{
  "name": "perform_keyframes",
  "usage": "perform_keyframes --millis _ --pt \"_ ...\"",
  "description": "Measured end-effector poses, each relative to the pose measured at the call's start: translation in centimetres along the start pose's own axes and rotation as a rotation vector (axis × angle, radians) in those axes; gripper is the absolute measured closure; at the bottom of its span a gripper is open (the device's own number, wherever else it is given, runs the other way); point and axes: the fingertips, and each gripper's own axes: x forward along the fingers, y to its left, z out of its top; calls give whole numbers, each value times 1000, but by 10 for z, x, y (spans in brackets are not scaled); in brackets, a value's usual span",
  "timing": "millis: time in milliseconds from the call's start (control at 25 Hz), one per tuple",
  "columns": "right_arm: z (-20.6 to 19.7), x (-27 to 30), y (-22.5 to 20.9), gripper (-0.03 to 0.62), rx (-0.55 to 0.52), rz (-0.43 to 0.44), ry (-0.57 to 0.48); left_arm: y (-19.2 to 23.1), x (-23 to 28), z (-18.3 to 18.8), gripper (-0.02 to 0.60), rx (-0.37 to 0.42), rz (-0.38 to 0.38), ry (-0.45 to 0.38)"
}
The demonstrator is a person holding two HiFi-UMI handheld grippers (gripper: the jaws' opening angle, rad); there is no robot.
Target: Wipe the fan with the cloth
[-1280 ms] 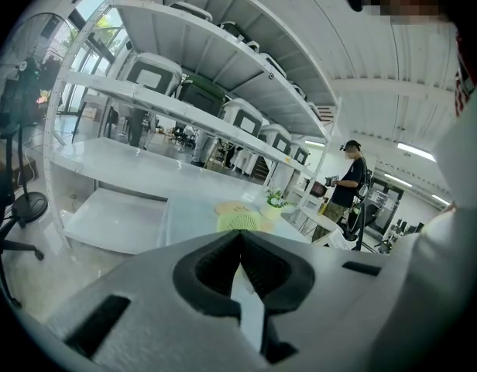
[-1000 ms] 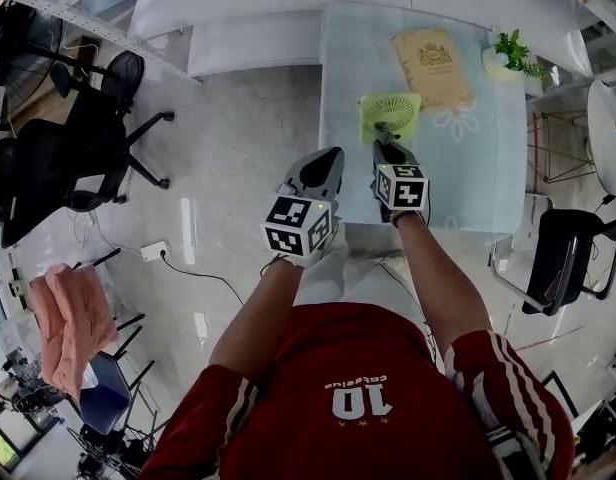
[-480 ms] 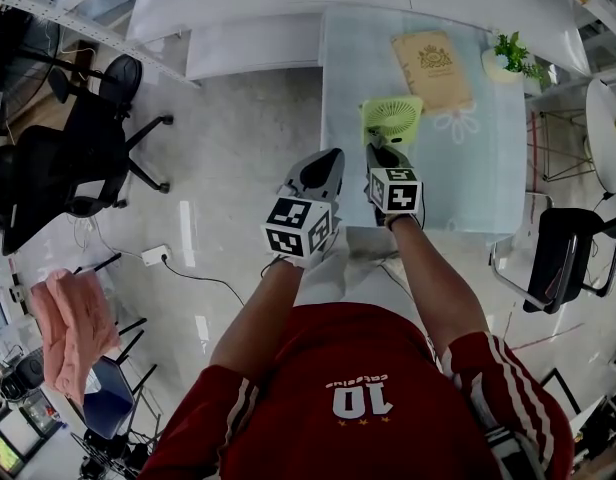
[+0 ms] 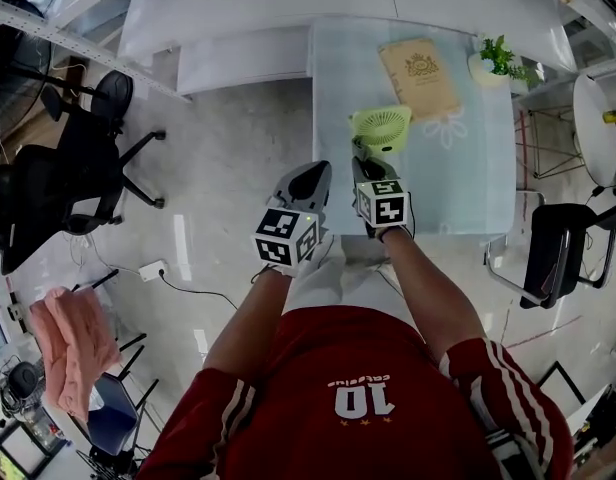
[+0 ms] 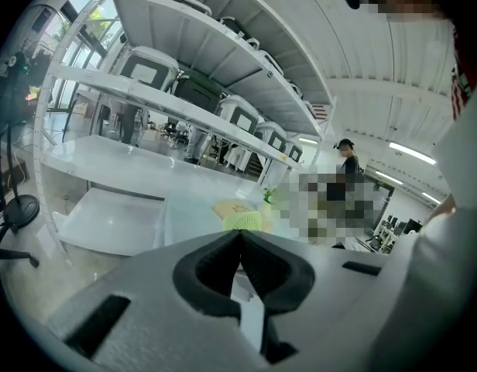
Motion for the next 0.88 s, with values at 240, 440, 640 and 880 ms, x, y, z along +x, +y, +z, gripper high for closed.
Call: perform_keyframes --millis 240,440,640,880 --pt "-2 -26 11 571 -40 23 10 4 -2 1 577 -3 -11 6" --pt "-4 -51 7 571 -41 4 20 6 -6 14 577 51 -33 11" --pt "-6 -77 -16 571 -21 -46 26 23 -7 25 577 89 -34 16" --pt "-6 -125 -64 571 13 -137 15 34 -12 39 577 113 -29 24"
